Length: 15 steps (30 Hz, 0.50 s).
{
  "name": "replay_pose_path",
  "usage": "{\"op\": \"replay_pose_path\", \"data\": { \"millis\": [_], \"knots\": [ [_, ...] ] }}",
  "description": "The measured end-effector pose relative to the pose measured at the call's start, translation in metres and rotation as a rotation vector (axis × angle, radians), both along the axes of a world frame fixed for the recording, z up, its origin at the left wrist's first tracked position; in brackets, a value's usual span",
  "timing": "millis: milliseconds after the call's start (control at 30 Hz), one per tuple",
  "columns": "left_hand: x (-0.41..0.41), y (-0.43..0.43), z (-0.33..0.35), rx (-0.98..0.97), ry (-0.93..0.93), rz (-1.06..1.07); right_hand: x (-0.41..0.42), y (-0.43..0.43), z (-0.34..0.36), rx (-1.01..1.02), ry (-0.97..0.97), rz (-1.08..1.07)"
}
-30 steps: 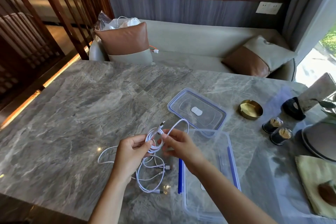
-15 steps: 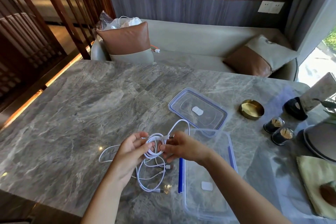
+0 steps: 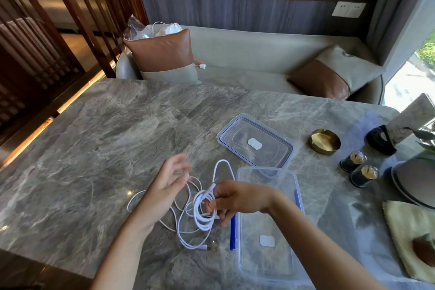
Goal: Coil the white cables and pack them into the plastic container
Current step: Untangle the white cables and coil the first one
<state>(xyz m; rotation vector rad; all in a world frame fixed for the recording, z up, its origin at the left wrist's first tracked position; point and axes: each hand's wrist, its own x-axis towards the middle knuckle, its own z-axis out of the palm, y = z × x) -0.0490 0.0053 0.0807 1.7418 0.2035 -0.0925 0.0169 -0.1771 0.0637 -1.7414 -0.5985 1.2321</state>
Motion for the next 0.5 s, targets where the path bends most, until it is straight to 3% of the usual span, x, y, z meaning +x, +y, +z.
{"op": "replay_pose_path", "data": {
  "millis": [100,200,400,500],
  "knots": [
    [0.011,-0.007,0.015,0.382,-0.23,-0.285,0.0,0.001,0.001,-0.027,-0.031,0.093],
    [0.019,-0.017,0.014,0.527,-0.191,-0.449,0.001,0.001,0.002,-0.022,-0.107,0.129],
    [0.02,-0.008,0.003,0.831,-0.123,-0.345,0.01,-0.008,0.005,-0.049,-0.334,0.039],
    [0.015,-0.002,-0.001,0.809,-0.141,-0.263,0.015,-0.01,0.003,-0.027,-0.393,-0.134]
  ]
}}
